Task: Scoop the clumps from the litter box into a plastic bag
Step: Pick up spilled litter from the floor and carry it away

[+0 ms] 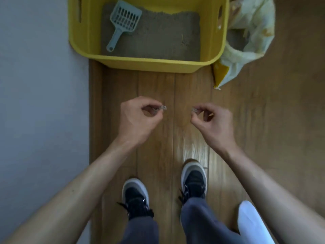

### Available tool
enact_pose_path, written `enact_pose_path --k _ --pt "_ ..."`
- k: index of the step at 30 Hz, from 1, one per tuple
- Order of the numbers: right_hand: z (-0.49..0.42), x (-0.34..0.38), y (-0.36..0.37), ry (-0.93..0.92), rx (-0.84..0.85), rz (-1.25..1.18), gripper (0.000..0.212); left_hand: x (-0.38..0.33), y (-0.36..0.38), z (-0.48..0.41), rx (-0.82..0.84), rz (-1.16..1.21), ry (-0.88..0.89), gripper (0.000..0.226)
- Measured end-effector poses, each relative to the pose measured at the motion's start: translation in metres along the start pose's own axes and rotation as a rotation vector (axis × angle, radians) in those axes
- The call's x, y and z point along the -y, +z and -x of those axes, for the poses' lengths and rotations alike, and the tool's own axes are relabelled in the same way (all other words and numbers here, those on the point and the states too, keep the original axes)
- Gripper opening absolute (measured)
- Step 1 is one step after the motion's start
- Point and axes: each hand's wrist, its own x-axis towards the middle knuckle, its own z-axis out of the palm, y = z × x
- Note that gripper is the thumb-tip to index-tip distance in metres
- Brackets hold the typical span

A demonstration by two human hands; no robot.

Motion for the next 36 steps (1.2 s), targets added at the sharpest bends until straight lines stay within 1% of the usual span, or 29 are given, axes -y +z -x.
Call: enact_pose_path --k 5,12,15,21,29,33,36 --pt "0.029 0.069 -0.08 -0.031 -0.072 -0.059 0.015 -0.1 -0.042 0.029 0.006 -0.021 0.086 0.015" --pt "0.056 0.162 -0.218 -0.034 -0.206 -0.132 0.014 -0.251 -0.096 0.057 0.01 0.008 0.209 0.013" --pt "0.067 0.194 -0.276 -0.02 -0.263 -0.174 0.013 -0.31 -0.114 0.064 -0.03 0.036 0.229 0.013" --pt "0.084 0.242 -0.384 -0.085 -0.372 -0.156 0.015 -0.428 -0.129 0.08 -0.049 0.078 0.328 0.012" --pt "0.134 0.28 -0.491 -0.055 -0.608 -0.117 0.016 -0.551 -0.132 0.114 0.092 0.068 0.54 0.014" --pt "0.176 0.292 -0.52 0.001 -0.766 -0.078 0.015 -0.596 -0.125 0.133 0.207 0.086 0.641 0.014" --pt "0.206 0.298 -0.53 0.069 -0.871 -0.014 0.016 -0.613 -0.109 0.148 0.286 0.107 0.714 0.015"
